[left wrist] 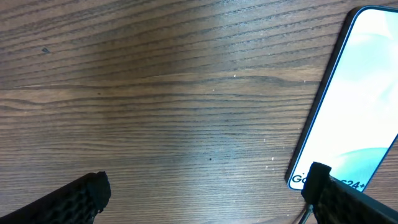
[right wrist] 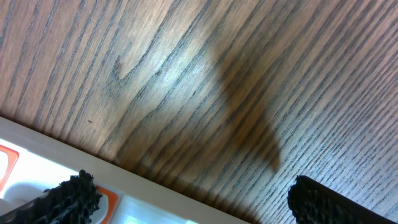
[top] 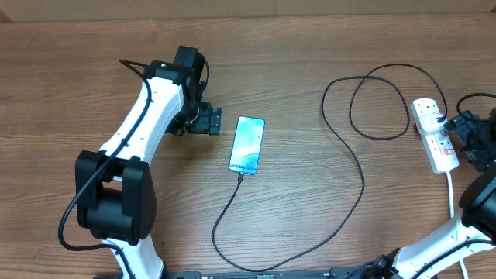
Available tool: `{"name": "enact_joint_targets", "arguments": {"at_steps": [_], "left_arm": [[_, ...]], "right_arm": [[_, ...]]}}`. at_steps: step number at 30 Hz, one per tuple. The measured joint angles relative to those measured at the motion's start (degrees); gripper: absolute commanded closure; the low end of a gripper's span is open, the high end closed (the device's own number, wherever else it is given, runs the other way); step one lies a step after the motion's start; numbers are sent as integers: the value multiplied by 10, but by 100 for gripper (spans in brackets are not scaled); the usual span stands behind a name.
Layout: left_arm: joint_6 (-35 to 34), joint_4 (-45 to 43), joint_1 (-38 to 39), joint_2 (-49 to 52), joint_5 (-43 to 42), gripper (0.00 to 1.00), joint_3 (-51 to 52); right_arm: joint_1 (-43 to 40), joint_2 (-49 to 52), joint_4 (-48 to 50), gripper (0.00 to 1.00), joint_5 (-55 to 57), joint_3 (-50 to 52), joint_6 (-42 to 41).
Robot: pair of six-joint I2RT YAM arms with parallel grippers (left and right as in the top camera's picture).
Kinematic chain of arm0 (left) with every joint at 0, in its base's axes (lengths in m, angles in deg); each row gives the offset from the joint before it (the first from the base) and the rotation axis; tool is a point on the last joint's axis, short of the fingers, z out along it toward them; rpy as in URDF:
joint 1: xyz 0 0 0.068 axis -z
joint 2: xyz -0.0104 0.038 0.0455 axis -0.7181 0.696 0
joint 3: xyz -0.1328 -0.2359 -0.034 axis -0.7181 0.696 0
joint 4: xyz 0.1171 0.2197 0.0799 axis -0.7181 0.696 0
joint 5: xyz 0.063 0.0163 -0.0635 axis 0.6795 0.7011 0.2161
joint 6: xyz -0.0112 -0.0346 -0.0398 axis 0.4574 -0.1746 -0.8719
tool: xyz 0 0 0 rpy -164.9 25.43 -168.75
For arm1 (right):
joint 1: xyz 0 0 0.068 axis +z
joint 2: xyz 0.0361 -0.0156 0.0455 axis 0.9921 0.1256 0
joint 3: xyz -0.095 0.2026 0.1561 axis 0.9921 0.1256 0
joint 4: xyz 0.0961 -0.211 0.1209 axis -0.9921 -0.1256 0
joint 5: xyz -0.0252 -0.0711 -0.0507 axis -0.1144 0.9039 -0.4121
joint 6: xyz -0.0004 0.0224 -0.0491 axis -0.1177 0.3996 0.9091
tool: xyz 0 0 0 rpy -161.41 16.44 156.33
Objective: Plug charger to phone and switch on socket
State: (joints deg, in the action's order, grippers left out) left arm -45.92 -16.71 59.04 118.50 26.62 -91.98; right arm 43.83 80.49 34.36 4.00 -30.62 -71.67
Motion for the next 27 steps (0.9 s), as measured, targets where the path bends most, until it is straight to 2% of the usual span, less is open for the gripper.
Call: {"name": "enact_joint_targets", "arguments": {"at_steps": [27], "left_arm": [[0,0,0,0,0,0,0]], "right_arm": [[0,-3,-19,0,-9,-4,11]]}}
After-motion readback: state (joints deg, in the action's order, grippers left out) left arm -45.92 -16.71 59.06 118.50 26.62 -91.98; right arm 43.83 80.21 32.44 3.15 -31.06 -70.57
